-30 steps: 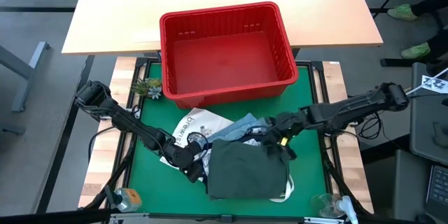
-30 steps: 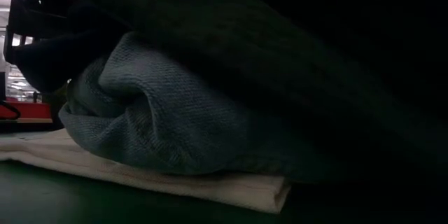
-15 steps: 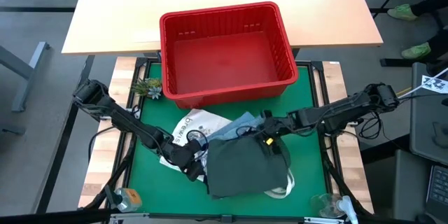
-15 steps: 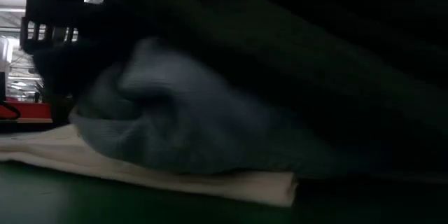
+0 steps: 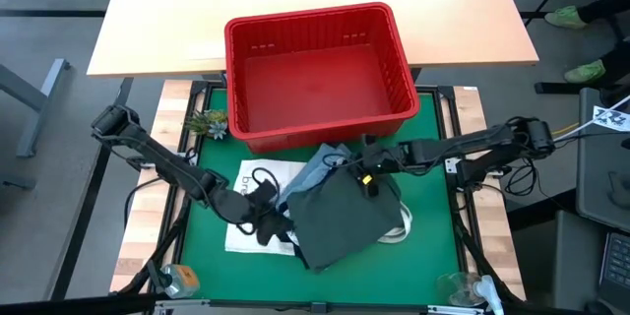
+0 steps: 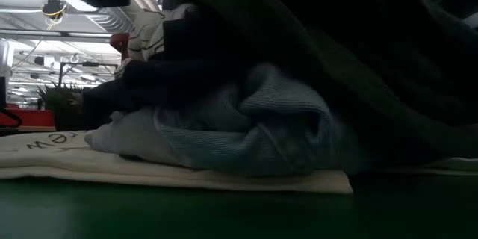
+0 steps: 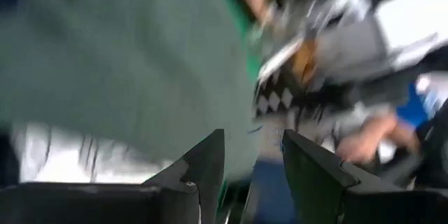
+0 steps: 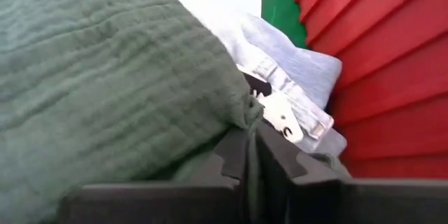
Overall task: Fold laundry
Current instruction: Put the clothes into the red bin
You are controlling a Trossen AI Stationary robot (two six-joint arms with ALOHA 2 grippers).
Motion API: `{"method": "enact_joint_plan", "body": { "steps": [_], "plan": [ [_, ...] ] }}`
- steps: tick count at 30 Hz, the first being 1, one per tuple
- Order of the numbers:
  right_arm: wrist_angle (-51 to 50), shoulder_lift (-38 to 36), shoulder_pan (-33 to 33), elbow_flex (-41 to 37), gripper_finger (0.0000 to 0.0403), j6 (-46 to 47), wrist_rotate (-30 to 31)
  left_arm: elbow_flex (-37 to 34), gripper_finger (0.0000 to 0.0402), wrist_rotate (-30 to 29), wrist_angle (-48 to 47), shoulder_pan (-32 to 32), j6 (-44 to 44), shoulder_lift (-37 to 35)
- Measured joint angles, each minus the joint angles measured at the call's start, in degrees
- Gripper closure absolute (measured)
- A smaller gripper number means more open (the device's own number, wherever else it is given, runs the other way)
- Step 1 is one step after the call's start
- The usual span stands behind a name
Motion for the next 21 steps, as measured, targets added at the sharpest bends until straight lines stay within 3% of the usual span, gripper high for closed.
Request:
{"method": "enact_joint_plan", "body": {
  "steps": [4,9,15,21],
  "plan": [
    [1.92,1.35,-0.15,-0.02,0.0373,0.0,-0.22,0.04,0.0264,-7.11,5.97,0.69,2.81,0.54],
    [5.74,2.89,-0.14,-0.02,0.0386,-0.82,-0.77,0.09,0.0264,-11.24,6.16,0.82,4.5,2.14],
    [15.8,5.32,-0.3,-0.02,0.0394,-1.0,6.5,0.09,0.0264,-10.93,6.81,0.67,4.04,7.79],
    [22.45,8.6,-1.63,0.04,0.0384,-0.96,10.93,0.04,0.0264,-6.77,6.72,0.67,3.97,12.86]
  ]
}}
